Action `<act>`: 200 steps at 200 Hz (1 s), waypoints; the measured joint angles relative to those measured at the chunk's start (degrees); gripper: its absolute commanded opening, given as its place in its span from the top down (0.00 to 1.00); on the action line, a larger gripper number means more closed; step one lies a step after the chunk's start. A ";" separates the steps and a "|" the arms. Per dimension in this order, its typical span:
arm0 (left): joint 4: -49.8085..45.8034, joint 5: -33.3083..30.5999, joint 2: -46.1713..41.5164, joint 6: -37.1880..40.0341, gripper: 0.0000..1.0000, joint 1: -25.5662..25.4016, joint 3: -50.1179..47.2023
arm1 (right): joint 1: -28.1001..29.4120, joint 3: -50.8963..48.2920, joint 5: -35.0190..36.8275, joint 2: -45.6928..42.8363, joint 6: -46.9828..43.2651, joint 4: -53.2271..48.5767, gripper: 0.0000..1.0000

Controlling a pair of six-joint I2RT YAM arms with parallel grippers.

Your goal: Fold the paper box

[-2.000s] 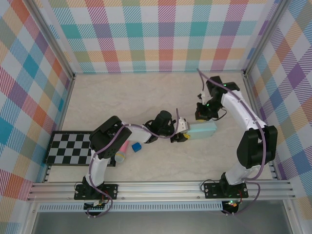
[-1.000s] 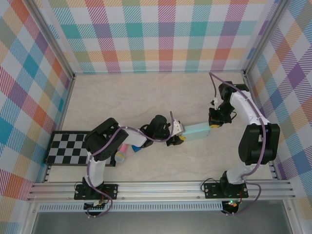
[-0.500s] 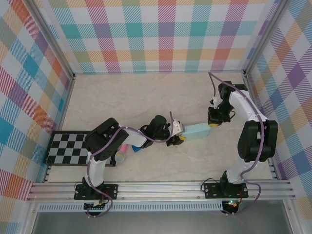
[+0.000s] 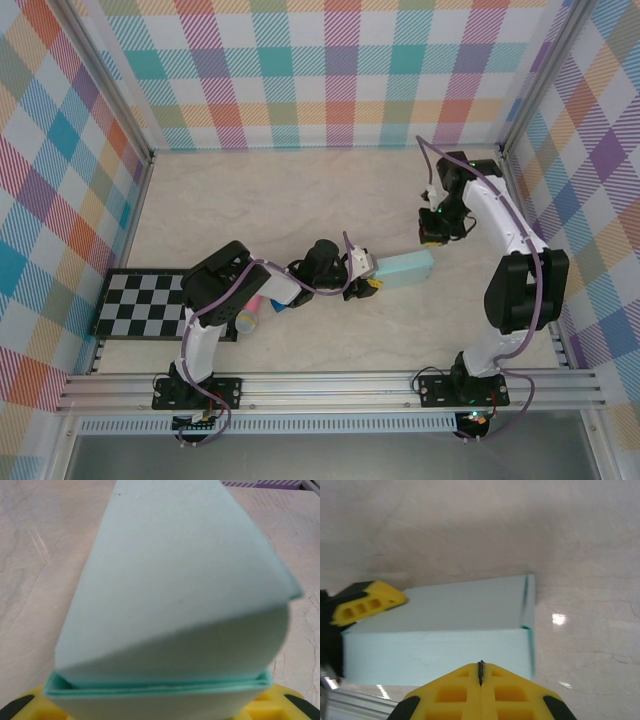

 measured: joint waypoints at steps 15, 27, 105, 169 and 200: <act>0.22 0.02 0.07 -0.02 0.89 0.00 0.00 | 4.22 1.11 -0.83 0.00 1.31 0.15 1.00; 0.26 0.02 0.07 -0.04 0.89 0.00 0.00 | 7.34 0.92 -1.68 0.20 2.40 0.13 1.00; 3.61 0.44 1.03 -1.66 0.89 0.44 -0.70 | 13.99 -8.72 -4.70 1.05 7.74 4.59 1.00; 5.33 1.49 1.86 -2.75 0.88 0.83 -0.70 | 13.94 -8.74 -5.29 0.50 9.40 5.33 1.00; 7.69 2.14 2.99 -4.11 0.88 1.03 -0.57 | 14.05 -6.54 -6.25 0.46 10.47 5.18 1.00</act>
